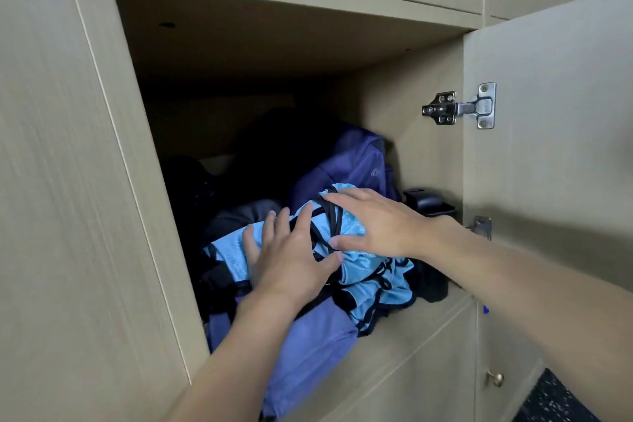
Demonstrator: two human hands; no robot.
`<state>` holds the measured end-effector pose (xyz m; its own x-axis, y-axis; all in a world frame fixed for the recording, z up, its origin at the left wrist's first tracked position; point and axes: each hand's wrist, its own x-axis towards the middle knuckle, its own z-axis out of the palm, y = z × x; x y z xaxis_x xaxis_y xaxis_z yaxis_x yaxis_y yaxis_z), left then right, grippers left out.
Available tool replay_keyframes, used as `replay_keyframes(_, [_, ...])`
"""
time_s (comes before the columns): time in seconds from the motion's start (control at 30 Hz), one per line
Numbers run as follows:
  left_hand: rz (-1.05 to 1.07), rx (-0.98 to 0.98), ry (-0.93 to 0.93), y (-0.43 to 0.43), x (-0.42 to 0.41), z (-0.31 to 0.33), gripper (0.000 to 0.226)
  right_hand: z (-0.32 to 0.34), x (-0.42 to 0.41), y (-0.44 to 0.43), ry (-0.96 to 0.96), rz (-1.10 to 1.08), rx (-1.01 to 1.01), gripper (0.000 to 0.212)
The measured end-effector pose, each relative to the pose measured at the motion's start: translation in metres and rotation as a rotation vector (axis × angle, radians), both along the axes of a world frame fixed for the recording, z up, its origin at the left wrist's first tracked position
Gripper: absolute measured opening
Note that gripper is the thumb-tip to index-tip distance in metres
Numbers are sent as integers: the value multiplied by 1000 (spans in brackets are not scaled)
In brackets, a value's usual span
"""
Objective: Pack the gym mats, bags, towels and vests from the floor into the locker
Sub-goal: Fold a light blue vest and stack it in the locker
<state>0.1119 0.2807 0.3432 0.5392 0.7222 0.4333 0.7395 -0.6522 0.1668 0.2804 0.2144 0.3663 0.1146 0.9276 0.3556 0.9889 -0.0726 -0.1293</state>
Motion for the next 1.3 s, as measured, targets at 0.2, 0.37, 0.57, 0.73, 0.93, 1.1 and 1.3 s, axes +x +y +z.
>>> replay_keyframes(0.2, [35,22,6,3,-1,-5,83,5,5,19,-37,-64,-114,86])
replay_keyframes(0.37, [41,6,38,2,-2,-5,82,4,7,21,-42,-34,-164,92])
replay_keyframes(0.57, [72,-14,84,3,0,-3,81,0,8,23,-128,-57,-187,97])
replay_keyframes(0.73, [64,5,52,3,0,-5,76,-9,5,16,-149,-87,-112,96])
replay_keyframes(0.93, [11,7,-14,-7,-6,0,79,-12,0,-13,-66,-89,30,95])
replay_keyframes(1.1, [-130,26,-59,-25,-17,5,77,-7,-17,-52,-32,-119,102,90])
replay_keyframes(1.3, [-456,77,-237,-76,-29,-10,55,-40,-37,-119,19,-222,155,74])
